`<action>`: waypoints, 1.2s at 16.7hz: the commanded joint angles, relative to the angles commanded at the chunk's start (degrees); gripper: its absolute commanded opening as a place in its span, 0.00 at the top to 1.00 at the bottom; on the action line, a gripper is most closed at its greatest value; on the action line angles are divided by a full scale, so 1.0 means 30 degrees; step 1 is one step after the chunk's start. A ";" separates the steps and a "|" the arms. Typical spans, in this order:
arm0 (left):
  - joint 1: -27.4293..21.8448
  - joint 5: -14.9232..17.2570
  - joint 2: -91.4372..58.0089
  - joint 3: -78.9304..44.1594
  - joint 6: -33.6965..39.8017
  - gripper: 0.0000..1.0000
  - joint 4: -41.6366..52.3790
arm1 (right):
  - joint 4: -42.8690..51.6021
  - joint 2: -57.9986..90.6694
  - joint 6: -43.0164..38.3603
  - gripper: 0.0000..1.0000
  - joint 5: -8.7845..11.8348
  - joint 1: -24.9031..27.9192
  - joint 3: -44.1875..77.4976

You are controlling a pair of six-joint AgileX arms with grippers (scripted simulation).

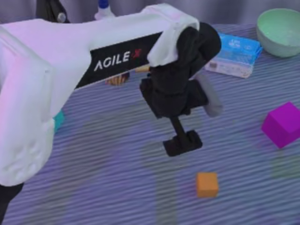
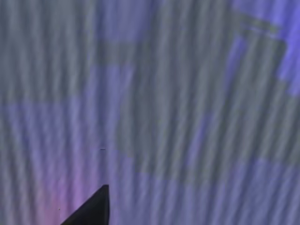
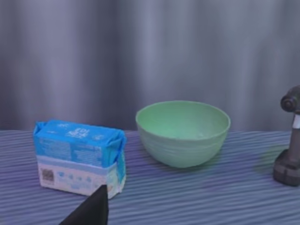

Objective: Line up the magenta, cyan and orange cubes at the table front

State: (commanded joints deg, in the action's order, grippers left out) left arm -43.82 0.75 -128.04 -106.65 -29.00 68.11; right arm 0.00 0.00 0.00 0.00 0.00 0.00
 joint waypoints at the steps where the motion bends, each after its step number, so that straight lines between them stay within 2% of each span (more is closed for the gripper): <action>1: 0.1263 -0.0016 0.0146 0.0341 0.0391 0.00 -0.0108 | 0.0000 0.0000 0.0000 0.00 0.0000 0.0000 0.0000; 6: 0.8649 -0.0129 0.0945 0.2222 0.2401 0.00 -0.0694 | 0.0000 0.0000 0.0000 0.00 0.0000 0.0000 0.0000; 9: 1.1656 -0.0188 0.1504 0.3048 0.3398 0.00 -0.1126 | 0.0000 0.0000 0.0000 0.00 0.0000 0.0000 0.0000; 12: 1.2838 -0.0203 0.1852 0.3420 0.3893 0.00 -0.1395 | 0.0000 0.0000 0.0000 0.00 0.0000 0.0000 0.0000; 17: 1.2808 -0.0208 0.1752 0.3405 0.3873 0.00 -0.1424 | 0.0000 0.0000 0.0000 0.00 0.0000 0.0000 0.0000; 20: 1.2857 -0.0197 0.1255 0.4145 0.3898 0.00 -0.2708 | 0.0000 0.0000 0.0000 0.00 0.0000 0.0000 0.0000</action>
State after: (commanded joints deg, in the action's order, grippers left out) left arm -5.25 0.16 -124.27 -94.22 -17.30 59.98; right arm 0.00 0.00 0.00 0.00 0.00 0.00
